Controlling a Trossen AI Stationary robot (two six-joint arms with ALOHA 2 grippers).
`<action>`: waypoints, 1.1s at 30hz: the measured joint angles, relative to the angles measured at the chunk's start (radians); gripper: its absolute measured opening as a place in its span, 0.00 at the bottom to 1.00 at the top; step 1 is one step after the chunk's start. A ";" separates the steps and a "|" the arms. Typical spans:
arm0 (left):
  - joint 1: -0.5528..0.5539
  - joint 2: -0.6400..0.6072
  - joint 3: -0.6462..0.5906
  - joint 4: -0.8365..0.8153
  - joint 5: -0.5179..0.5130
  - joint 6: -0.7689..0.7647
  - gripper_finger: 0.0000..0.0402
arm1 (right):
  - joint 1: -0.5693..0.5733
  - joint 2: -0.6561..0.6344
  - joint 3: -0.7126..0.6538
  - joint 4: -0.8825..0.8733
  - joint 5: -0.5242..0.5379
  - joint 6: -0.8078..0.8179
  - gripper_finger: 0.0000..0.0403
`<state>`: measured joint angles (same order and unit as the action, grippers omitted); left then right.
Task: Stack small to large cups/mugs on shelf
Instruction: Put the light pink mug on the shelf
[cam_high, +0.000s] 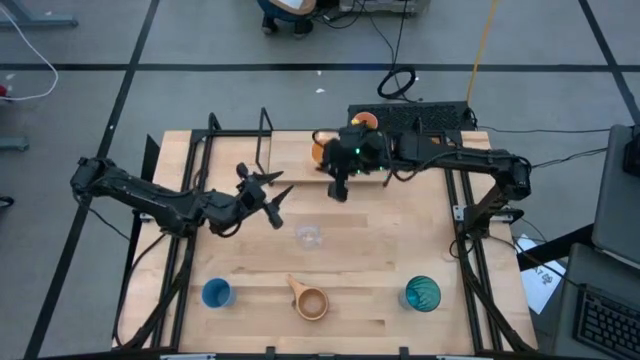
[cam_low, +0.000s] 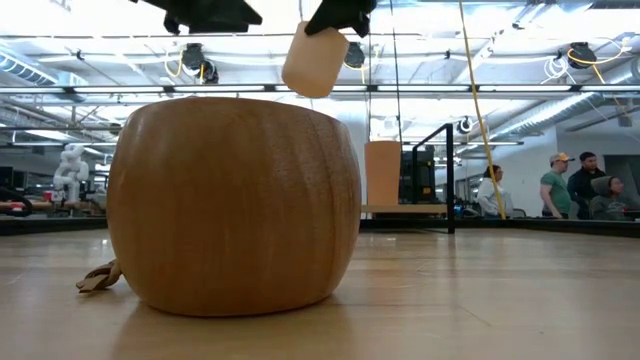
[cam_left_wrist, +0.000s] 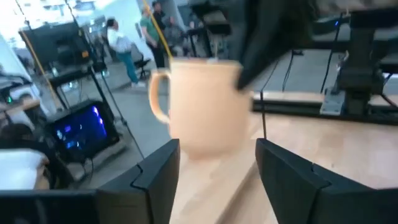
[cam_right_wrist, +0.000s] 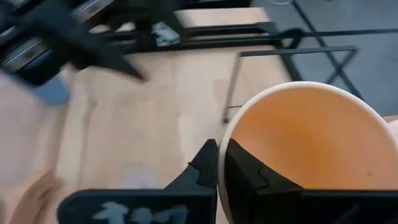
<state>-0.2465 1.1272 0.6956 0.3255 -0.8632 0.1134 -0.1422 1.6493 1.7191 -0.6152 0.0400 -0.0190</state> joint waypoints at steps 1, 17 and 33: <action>-0.001 -0.001 0.000 -0.028 -0.001 -0.026 0.51 | -0.017 0.000 0.000 0.008 -0.001 0.006 0.00; -0.002 0.018 0.000 -0.126 0.062 -0.085 0.44 | -0.323 0.168 0.078 0.047 -0.094 0.048 0.00; -0.001 0.018 0.000 -0.122 0.086 -0.070 0.44 | -0.383 0.419 0.274 -0.080 -0.097 -0.004 0.01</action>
<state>-0.2474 1.1454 0.6952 0.2035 -0.7769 0.0437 -0.5247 2.0681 1.9934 -0.6949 -0.0571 -0.0231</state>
